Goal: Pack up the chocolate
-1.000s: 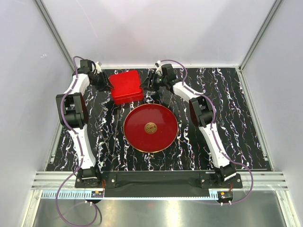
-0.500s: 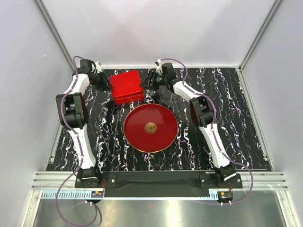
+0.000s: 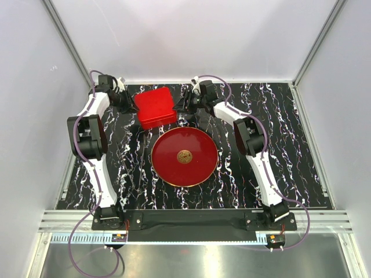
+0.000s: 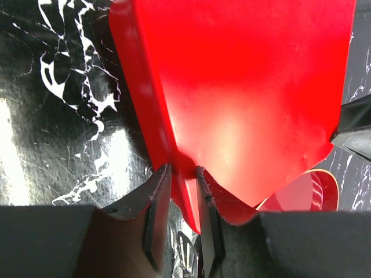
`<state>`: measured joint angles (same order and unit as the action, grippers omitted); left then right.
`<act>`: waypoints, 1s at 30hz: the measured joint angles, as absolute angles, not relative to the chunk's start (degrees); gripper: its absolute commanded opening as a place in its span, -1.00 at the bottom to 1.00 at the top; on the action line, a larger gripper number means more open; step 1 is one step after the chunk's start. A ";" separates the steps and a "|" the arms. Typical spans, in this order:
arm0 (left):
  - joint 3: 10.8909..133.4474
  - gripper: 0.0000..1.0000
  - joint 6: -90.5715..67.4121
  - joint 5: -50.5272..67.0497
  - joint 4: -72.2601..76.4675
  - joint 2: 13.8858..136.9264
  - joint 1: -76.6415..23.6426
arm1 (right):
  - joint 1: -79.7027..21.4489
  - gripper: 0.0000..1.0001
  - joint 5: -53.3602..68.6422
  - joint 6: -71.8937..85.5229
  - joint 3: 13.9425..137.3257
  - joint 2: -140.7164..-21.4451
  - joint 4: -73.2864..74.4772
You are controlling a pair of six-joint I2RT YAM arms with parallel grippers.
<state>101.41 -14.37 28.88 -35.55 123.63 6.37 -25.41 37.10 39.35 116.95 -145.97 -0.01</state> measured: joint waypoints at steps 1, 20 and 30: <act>101.19 -0.42 -14.35 28.88 -35.51 123.46 6.37 | -25.41 0.00 37.08 39.31 116.42 -145.67 -0.43; 100.09 -0.45 -14.44 29.43 -34.81 122.98 5.78 | -25.45 -0.18 36.53 38.89 112.36 -143.70 -2.37; 100.14 -0.34 -15.46 28.99 -35.07 122.96 5.78 | -25.45 -0.36 36.47 38.85 112.07 -143.50 -2.59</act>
